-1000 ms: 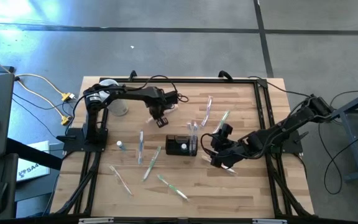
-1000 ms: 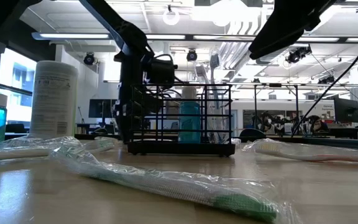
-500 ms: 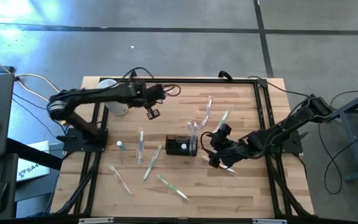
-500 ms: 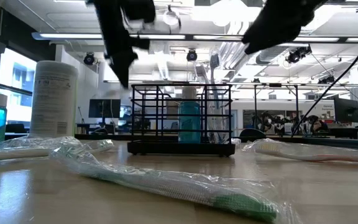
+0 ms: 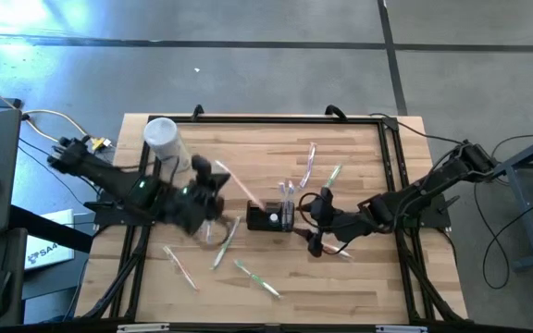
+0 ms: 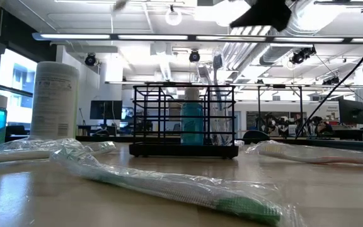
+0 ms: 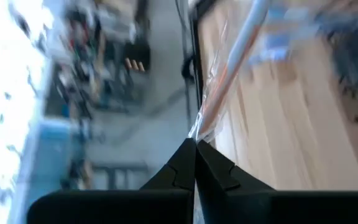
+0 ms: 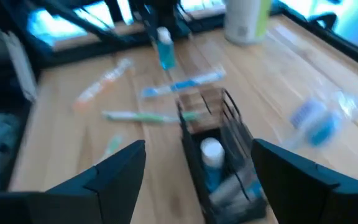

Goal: Pick & Place toothbrushing station
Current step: Put the top orange toothbrush into the black mesh

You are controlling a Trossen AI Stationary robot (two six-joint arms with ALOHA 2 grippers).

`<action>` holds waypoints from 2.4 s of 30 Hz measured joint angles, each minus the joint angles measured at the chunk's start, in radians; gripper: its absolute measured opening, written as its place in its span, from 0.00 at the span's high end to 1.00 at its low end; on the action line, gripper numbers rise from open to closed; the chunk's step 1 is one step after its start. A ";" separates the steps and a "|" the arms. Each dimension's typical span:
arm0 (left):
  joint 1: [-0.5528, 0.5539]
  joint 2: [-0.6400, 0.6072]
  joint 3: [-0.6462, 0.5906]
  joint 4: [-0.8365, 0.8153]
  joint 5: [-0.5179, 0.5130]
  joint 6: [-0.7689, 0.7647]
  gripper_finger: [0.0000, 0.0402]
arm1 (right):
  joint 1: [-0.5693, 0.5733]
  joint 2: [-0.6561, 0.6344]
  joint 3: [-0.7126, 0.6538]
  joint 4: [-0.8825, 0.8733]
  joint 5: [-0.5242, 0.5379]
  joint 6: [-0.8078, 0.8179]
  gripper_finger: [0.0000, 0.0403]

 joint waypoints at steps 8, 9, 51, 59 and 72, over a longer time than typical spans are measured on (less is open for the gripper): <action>-0.217 0.106 0.001 0.096 -0.073 0.256 1.00 | -0.039 0.006 -0.001 0.255 -0.282 -0.043 0.29; -0.231 0.125 0.001 0.108 -0.082 0.283 1.00 | -0.046 0.006 0.000 0.284 -0.332 -0.043 0.29; -0.184 0.348 0.000 0.499 0.177 0.934 1.00 | -0.195 0.145 0.000 0.537 -0.449 -0.087 0.29; -0.147 0.358 0.001 0.530 0.158 0.983 1.00 | -0.196 0.145 0.000 0.503 -0.386 -0.087 0.29; -0.142 0.358 0.001 0.529 0.154 0.989 1.00 | -0.218 0.153 0.000 0.511 -0.438 -0.042 0.29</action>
